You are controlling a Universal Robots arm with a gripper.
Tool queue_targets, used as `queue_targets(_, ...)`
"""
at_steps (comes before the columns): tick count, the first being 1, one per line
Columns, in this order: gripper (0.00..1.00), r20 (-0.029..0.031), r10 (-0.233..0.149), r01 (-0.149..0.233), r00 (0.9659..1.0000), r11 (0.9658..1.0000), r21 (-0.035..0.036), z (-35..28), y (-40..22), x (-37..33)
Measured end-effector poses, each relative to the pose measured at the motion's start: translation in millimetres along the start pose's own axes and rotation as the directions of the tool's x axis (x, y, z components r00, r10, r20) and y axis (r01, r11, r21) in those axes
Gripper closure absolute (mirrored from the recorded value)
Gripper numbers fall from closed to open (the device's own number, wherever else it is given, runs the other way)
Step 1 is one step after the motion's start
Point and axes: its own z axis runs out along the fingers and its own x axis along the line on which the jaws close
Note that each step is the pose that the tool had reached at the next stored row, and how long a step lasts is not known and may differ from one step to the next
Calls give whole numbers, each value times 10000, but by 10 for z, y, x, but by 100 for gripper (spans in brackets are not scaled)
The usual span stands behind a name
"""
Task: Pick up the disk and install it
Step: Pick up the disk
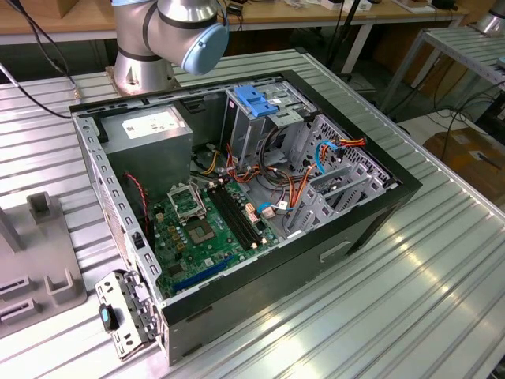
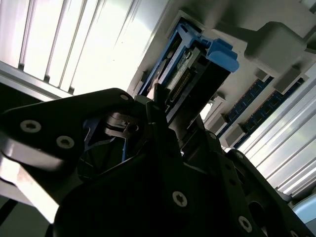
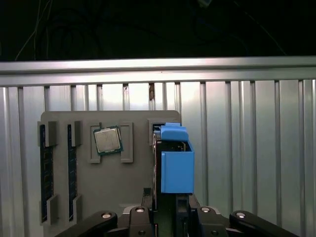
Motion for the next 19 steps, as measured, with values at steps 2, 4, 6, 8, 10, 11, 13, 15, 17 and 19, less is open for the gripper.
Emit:
queue_targets(2, 65, 2, 1, -1, 10000, 10000, 3, -33, 0, -1)
queue_targets(4, 65, 2, 0, 0, 10000, 10000, 3, -70, 0, -1)
queue_targets(6, 65, 1, 0, 0, 10000, 10000, 2, -101, 0, -2)
queue_targets(8, 65, 2, 0, 0, 10000, 10000, 3, -131, 0, -2)
queue_targets(10, 65, 2, 1, -1, 10000, 10000, 3, -165, 0, -3)
queue_targets(11, 65, 2, 1, -1, 10000, 10000, 3, -183, 0, -3)
queue_targets(13, 65, 2, 0, 0, 10000, 10000, 3, -217, 0, -4)
queue_targets(15, 65, 1, 1, -1, 10000, 10000, 3, -260, 0, -5)
queue_targets(17, 65, 1, 0, 0, 10000, 10000, 3, -343, 0, -6)
queue_targets(19, 65, 3, -1, 1, 10000, 10000, 5, -351, 0, -6)
